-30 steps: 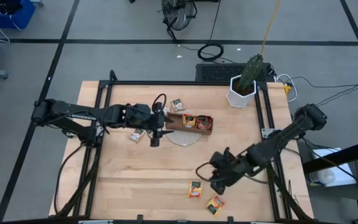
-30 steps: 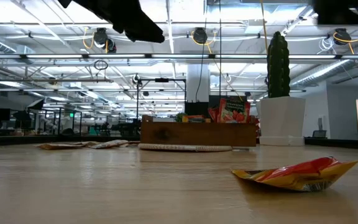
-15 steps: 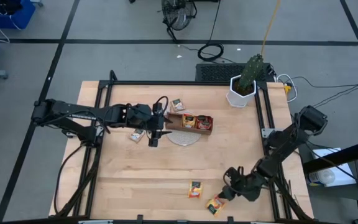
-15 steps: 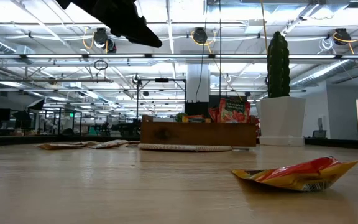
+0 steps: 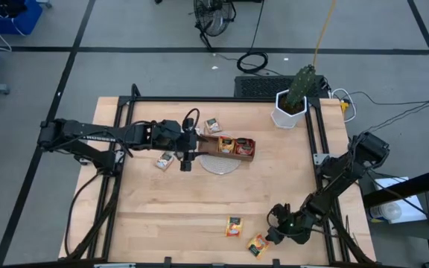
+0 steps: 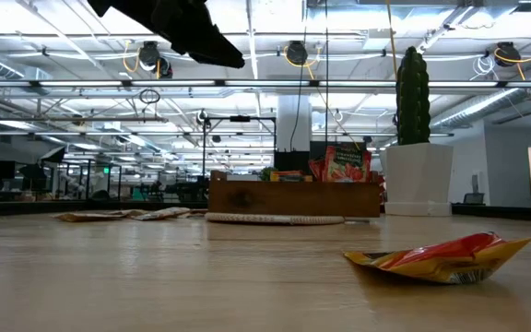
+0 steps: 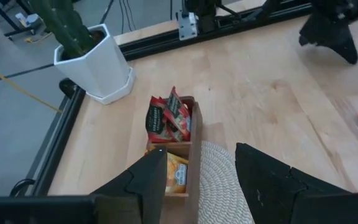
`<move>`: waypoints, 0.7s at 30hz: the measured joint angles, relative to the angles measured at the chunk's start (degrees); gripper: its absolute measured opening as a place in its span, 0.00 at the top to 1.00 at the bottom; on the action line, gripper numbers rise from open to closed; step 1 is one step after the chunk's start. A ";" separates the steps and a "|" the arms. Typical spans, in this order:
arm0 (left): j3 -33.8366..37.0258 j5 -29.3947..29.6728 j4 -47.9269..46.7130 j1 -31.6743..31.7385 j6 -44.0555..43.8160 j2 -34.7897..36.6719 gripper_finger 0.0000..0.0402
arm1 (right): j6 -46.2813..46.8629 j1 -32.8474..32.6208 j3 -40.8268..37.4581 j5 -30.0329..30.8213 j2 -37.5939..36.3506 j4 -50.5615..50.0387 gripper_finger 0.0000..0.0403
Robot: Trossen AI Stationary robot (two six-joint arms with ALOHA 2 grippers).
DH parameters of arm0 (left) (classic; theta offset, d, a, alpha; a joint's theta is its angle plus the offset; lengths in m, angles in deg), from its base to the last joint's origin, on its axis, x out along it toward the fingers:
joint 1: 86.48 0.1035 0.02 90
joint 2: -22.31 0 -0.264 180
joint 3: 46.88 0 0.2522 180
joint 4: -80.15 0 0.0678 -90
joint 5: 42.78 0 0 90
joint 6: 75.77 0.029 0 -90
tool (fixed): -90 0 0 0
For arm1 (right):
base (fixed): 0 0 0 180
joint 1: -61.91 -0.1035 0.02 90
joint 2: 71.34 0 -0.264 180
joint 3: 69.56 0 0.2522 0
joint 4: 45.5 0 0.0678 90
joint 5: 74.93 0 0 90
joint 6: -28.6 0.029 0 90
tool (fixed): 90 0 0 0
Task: Pick & Place Tea
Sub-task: Put the orange tea bag into the middle section of the wood organizer
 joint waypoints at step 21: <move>0.00 0.04 2.45 0.02 -0.07 0.00 0.52 | -10.61 3.54 0.20 -2.10 8.40 10.66 0.48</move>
